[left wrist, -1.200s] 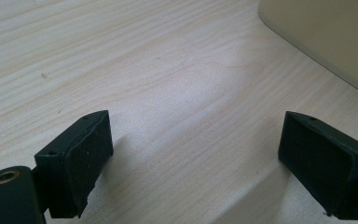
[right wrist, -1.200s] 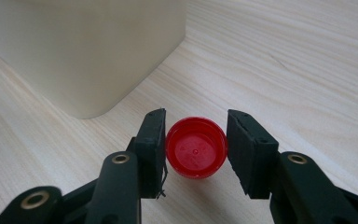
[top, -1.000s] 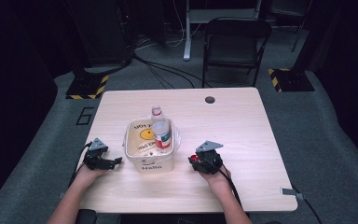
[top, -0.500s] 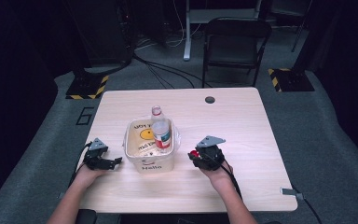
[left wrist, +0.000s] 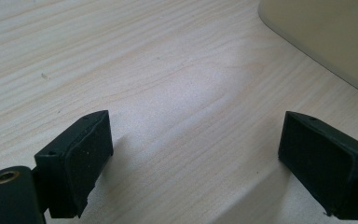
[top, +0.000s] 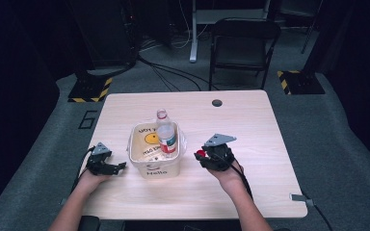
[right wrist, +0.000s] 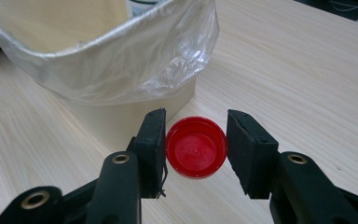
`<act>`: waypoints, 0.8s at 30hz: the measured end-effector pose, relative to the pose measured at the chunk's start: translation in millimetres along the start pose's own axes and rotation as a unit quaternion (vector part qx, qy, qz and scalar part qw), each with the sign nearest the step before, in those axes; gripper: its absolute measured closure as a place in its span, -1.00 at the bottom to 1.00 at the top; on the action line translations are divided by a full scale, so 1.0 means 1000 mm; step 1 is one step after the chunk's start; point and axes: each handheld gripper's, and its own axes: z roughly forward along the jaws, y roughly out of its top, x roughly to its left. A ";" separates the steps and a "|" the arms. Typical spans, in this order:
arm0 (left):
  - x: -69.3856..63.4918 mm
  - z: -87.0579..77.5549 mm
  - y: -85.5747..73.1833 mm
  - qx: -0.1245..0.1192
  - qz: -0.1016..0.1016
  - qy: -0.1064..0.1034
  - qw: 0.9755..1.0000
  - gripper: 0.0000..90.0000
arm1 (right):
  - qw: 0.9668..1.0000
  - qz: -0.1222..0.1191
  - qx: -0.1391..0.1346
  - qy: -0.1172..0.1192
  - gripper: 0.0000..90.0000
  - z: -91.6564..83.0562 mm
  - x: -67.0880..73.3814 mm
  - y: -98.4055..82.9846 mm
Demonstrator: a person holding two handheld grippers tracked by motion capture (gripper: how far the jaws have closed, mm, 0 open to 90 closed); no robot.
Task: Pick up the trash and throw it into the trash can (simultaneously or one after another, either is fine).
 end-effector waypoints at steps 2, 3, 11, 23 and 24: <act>0.000 0.000 0.000 -0.002 0.000 0.000 1.000 -0.79 | 1.000 -0.002 -0.002 0.001 0.28 -0.004 0.000 0.004; 0.000 0.000 0.000 0.000 0.000 0.000 1.000 -0.79 | 1.000 -0.005 -0.004 0.001 0.28 -0.005 0.000 0.005; 0.000 0.000 0.000 0.002 0.000 -0.002 1.000 -0.79 | 1.000 -0.020 -0.011 0.005 0.28 -0.019 0.006 0.022; 0.000 0.000 0.000 0.002 0.001 -0.002 1.000 -0.78 | 0.999 -0.045 -0.011 0.016 0.28 -0.033 0.020 0.049; 0.000 0.000 0.000 0.002 0.000 -0.002 1.000 -0.78 | 0.999 -0.045 -0.014 0.017 0.28 -0.034 0.020 0.052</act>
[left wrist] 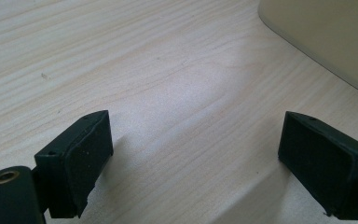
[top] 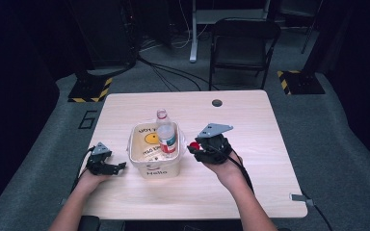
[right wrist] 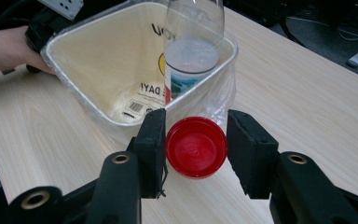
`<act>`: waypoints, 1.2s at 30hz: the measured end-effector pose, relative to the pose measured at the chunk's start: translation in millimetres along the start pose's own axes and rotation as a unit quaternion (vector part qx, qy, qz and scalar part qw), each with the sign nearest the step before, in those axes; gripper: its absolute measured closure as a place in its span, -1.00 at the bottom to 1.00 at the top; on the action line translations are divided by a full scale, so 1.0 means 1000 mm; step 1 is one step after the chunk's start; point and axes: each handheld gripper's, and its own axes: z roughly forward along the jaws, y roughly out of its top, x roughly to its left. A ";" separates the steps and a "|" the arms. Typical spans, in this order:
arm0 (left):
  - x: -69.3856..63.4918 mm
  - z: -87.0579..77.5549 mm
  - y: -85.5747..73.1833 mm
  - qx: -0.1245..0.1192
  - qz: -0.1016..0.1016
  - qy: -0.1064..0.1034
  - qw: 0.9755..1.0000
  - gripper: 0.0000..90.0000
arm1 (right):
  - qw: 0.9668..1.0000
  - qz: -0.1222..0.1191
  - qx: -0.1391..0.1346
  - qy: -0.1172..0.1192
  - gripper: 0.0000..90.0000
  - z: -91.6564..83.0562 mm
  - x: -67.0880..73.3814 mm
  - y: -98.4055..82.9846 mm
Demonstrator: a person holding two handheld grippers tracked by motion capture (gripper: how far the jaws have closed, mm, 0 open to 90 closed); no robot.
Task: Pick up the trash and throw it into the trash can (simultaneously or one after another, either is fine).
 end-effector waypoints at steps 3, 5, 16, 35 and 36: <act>0.000 0.000 0.000 0.000 -0.001 -0.001 1.000 -0.78 | 1.000 0.004 -0.006 0.005 0.28 -0.003 0.001 0.007; 0.000 0.000 0.000 0.000 -0.001 -0.001 1.000 -0.78 | 1.000 0.002 -0.008 0.010 0.28 -0.004 0.003 0.011; 0.000 0.000 0.000 -0.002 0.000 0.000 1.000 -0.78 | 0.999 -0.020 -0.015 0.025 0.28 -0.002 0.013 0.032; -0.001 0.001 0.000 -0.005 0.002 0.001 1.000 -0.78 | 0.998 -0.042 -0.002 0.045 0.28 0.021 0.030 0.048; 0.000 0.001 0.000 -0.005 0.002 0.001 1.000 -0.78 | 0.998 -0.046 -0.002 0.045 0.28 0.023 0.031 0.048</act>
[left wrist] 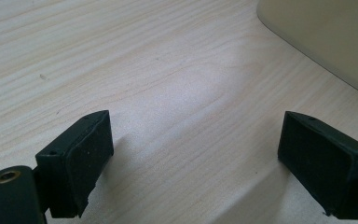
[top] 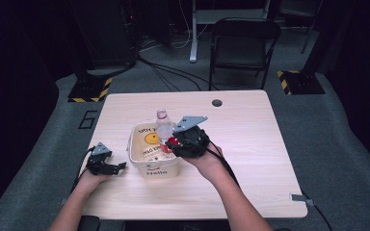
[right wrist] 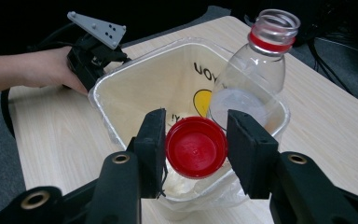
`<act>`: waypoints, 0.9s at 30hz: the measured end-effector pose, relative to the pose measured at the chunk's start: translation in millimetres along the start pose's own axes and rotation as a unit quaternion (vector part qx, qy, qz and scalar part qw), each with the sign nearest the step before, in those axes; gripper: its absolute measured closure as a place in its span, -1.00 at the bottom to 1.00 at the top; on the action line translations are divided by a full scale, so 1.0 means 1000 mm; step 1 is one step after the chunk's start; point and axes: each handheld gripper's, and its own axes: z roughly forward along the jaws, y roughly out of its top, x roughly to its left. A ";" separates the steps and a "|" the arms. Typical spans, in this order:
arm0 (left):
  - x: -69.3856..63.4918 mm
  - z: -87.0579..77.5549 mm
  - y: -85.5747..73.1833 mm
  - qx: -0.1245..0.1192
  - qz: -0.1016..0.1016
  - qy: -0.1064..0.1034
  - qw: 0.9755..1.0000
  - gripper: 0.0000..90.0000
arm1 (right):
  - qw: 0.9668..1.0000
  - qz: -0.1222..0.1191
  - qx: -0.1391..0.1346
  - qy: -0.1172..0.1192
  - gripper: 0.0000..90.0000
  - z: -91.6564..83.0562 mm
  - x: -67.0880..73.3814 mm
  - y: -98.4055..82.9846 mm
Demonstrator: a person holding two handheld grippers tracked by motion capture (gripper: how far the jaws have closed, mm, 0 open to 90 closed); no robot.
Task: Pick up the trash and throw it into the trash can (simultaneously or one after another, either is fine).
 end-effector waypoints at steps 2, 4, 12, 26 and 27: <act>0.000 0.000 0.000 0.000 -0.001 0.000 1.000 -0.78 | 1.000 -0.001 0.002 0.002 0.28 0.004 0.001 0.000; 0.000 0.000 0.000 0.000 -0.001 0.000 1.000 -0.78 | 1.000 -0.001 0.004 0.003 0.28 0.008 0.002 0.000; 0.000 0.000 0.000 0.000 -0.001 0.000 1.000 -0.78 | 1.000 0.004 0.012 0.011 0.28 0.027 0.004 -0.005; 0.000 0.000 0.000 0.002 0.000 0.000 1.000 -0.78 | 1.000 0.014 0.017 0.007 0.28 0.049 0.005 -0.014; 0.000 0.000 0.000 0.002 0.000 0.000 1.000 -0.78 | 1.000 0.015 0.017 0.006 0.28 0.050 0.005 -0.015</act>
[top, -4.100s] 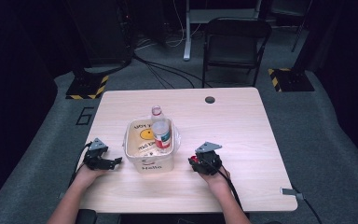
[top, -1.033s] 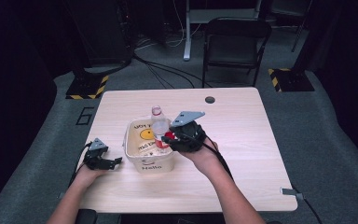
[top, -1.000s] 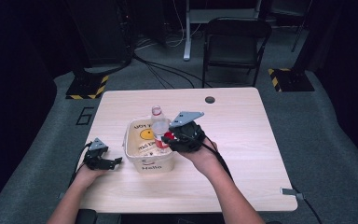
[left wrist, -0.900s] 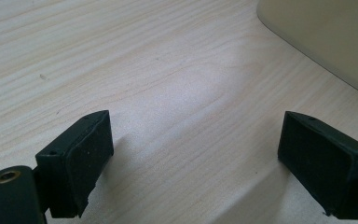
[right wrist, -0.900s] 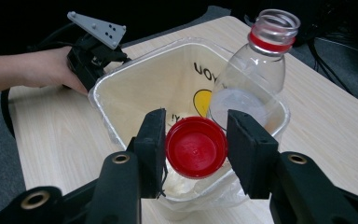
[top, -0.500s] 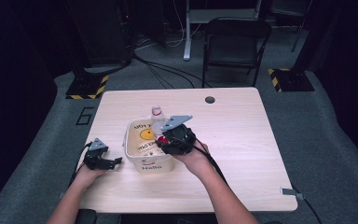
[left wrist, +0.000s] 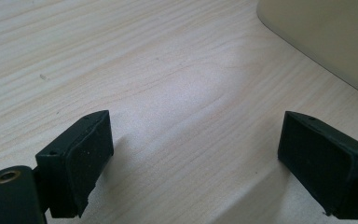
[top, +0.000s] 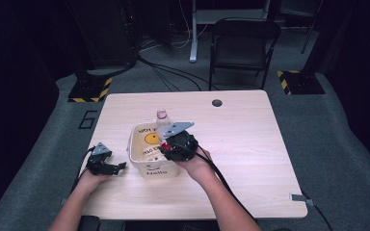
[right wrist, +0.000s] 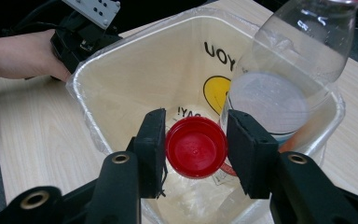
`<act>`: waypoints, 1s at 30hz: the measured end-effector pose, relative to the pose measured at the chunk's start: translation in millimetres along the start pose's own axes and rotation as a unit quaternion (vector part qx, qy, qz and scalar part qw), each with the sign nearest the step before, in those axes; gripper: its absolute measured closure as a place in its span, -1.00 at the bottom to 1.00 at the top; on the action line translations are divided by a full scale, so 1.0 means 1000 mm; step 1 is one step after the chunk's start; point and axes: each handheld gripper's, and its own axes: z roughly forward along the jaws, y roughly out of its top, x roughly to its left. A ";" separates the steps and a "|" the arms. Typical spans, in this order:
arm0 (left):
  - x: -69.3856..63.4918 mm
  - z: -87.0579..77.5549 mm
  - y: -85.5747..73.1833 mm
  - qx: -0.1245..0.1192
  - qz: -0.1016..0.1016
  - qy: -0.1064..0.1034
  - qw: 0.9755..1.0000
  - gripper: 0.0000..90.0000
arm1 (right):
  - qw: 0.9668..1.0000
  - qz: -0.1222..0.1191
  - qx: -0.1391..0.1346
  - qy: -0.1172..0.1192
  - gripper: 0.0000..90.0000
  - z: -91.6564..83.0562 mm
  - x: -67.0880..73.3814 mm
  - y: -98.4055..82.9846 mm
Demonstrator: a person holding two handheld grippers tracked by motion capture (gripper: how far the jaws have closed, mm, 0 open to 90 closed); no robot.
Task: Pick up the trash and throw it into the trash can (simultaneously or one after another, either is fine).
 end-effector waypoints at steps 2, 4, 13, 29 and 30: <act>0.000 0.000 0.000 0.000 -0.001 0.000 1.000 -0.78 | 1.000 0.001 0.001 -0.002 0.28 0.002 0.000 -0.001; 0.000 0.000 0.000 -0.002 0.000 0.000 1.000 -0.78 | 1.000 0.006 0.001 -0.002 0.28 0.004 0.000 -0.003; 0.000 0.001 0.001 -0.001 0.000 0.001 1.000 -0.78 | 1.000 0.007 0.006 0.002 0.20 0.016 -0.003 -0.010; 0.000 -0.001 0.001 0.006 0.003 -0.006 1.000 -0.78 | 0.998 0.019 -0.035 -0.040 -0.09 -0.015 0.007 -0.009; 0.001 -0.001 0.001 0.008 0.008 -0.006 1.000 -0.78 | 0.998 0.020 -0.036 -0.046 -0.10 -0.020 0.006 -0.009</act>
